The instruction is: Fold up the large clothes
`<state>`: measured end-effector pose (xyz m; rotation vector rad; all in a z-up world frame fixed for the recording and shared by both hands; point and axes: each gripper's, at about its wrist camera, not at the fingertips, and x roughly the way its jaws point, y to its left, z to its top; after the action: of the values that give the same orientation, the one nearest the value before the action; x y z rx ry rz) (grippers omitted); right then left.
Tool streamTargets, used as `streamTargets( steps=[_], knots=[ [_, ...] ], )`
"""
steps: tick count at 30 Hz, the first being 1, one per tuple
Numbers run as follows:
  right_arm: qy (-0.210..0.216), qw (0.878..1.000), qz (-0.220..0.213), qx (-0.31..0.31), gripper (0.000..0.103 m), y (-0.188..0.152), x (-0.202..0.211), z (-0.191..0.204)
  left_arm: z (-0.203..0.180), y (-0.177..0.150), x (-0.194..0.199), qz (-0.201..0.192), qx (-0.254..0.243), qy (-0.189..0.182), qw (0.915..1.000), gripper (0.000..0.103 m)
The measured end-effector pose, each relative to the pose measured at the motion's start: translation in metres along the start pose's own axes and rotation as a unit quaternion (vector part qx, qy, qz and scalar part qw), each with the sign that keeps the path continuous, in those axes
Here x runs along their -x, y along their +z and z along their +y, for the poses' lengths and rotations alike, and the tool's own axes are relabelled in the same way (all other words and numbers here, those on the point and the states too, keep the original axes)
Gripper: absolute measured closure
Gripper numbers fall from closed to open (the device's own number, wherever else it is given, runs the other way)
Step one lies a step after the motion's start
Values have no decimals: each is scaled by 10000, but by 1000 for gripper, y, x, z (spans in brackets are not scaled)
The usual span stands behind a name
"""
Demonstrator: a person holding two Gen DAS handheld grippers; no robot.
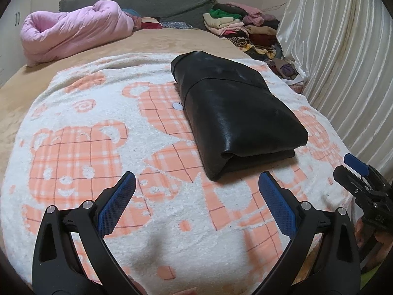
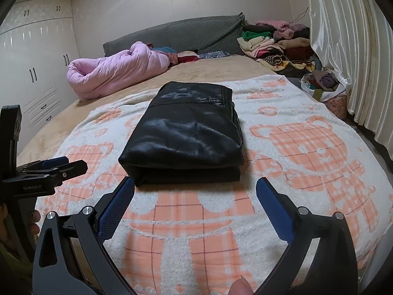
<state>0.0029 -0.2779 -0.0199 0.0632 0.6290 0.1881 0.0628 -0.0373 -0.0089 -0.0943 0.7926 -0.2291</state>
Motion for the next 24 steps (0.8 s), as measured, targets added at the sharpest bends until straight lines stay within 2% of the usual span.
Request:
streamTargets(
  steps=[24],
  knots=[
    [-45,10000,52,46,4,-1,0,2,1,0,-1,5,-18,65,10000,9]
  ],
)
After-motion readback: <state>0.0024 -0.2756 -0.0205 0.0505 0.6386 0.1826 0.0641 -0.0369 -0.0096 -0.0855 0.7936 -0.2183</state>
